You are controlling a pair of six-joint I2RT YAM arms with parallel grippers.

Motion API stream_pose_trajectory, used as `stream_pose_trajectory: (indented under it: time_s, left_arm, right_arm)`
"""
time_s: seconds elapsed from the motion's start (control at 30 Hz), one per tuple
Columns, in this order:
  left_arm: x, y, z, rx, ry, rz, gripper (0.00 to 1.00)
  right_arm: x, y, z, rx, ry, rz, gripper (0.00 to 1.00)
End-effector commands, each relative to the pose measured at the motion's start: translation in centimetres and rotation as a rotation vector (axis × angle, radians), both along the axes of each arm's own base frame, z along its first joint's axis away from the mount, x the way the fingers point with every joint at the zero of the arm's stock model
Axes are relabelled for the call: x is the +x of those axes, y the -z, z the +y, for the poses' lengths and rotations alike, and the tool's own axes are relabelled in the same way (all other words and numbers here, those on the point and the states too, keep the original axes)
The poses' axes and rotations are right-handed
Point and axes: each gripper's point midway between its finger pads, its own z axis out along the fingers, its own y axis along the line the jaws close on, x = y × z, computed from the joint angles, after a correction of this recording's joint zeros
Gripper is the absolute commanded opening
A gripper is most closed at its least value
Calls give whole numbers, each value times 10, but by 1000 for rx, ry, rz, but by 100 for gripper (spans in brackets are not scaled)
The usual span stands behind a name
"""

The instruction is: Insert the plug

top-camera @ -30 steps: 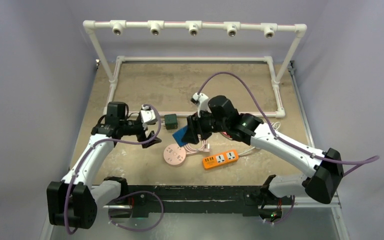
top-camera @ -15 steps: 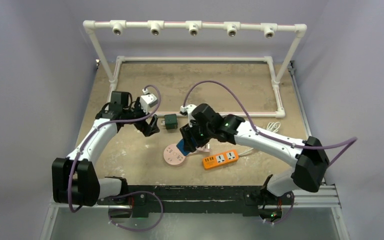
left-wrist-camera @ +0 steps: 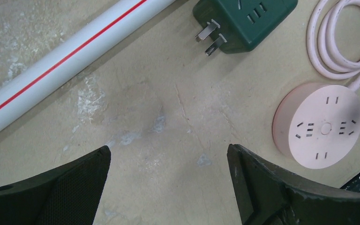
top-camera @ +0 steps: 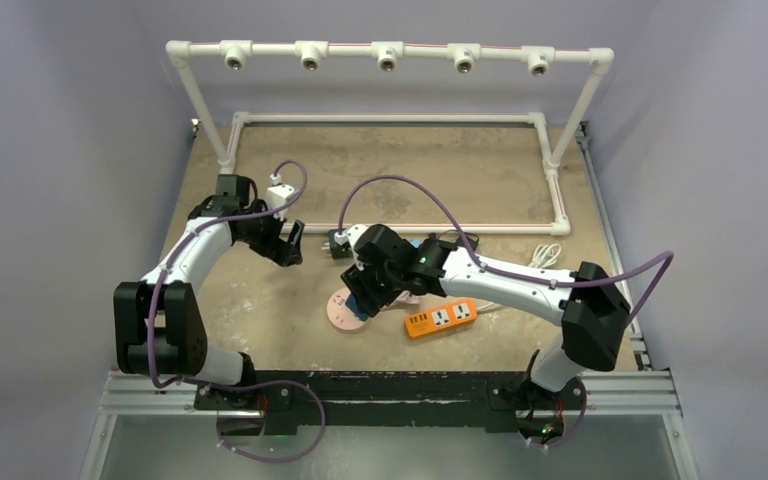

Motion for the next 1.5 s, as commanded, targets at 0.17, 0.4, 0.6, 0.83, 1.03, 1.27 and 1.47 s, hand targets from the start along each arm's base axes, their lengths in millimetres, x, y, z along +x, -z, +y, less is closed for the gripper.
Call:
stream_pose_trajectory:
  time_s: [0.17, 0.4, 0.6, 0.83, 1.03, 1.27, 1.47]
  left_arm:
    - [-4, 0, 16, 81, -40, -2, 94]
    - [-8, 2, 18, 94, -30, 8, 94]
    - [-9, 1, 18, 95, -27, 5, 94]
    - [-8, -1, 26, 101, -49, 1, 94]
    - [-6, -2, 27, 101, -51, -5, 94]
    - [-6, -3, 27, 101, -52, -6, 94]
    - [-6, -3, 28, 104, -52, -6, 94]
  right_arm:
    - [9, -9, 20, -15, -67, -103, 0]
    - [4, -3, 19, -40, -82, -120, 0]
    - [4, 0, 19, -54, -84, -132, 0]
    - [6, 1, 18, -65, -83, -142, 0]
    - [1, 4, 20, -63, -98, -129, 0]
    - [-1, 8, 21, -67, -101, -120, 0]
    - [-1, 11, 23, -70, -103, -117, 0]
